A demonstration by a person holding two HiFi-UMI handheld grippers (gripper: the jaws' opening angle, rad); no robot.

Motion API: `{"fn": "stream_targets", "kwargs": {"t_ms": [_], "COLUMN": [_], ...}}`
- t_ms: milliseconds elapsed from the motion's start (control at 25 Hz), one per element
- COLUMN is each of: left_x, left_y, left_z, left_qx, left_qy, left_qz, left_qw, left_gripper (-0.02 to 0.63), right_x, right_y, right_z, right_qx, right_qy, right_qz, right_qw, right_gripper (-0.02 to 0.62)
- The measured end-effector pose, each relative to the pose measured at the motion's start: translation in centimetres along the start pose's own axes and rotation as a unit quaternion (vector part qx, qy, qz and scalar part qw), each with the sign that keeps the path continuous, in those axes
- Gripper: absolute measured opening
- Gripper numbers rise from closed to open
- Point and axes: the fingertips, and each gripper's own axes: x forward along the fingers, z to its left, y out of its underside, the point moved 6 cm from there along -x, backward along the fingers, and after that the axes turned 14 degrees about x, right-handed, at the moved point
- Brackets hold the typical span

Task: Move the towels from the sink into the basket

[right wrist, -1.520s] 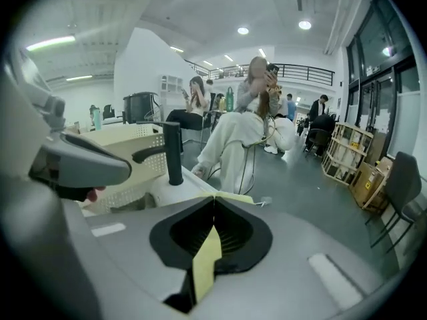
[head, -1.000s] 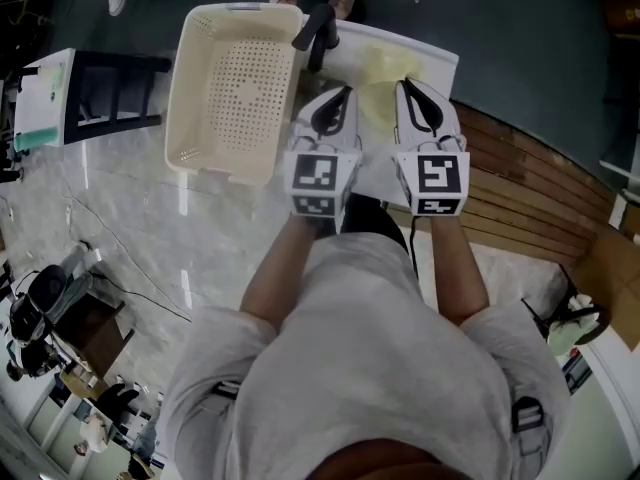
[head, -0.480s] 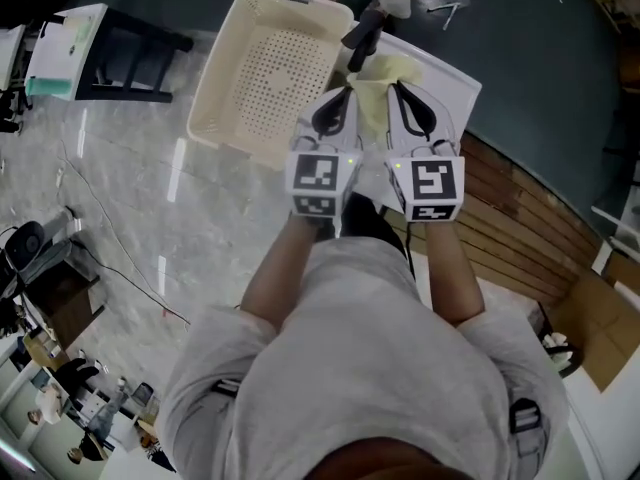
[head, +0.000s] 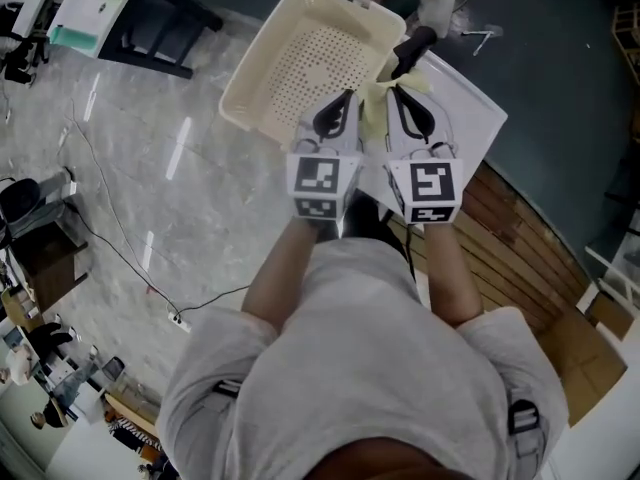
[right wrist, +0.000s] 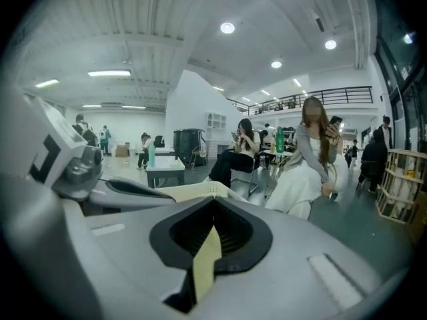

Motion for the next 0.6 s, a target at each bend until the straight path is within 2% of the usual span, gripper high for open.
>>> {"fn": "stream_targets", "kwargs": {"t_ms": [320, 600], "left_x": [-1.7, -2.6], "left_y": [-0.2, -1.1], "left_z": [3.1, 6.6], "left_qx": [-0.008, -0.02], "left_qy": [-0.026, -0.032], "left_qz": [-0.005, -0.03], "left_qw": [0.9996, 0.9988], "left_gripper": [0.02, 0.02], "right_x": [1.7, 3.1], "right_y": [-1.6, -4.7], "right_z": [3.0, 5.3], "right_qx": [-0.014, -0.034], "right_qy": [-0.022, -0.015], "right_qz": [-0.002, -0.021], "right_qw": [1.0, 0.999], "right_gripper": [0.009, 0.008]}}
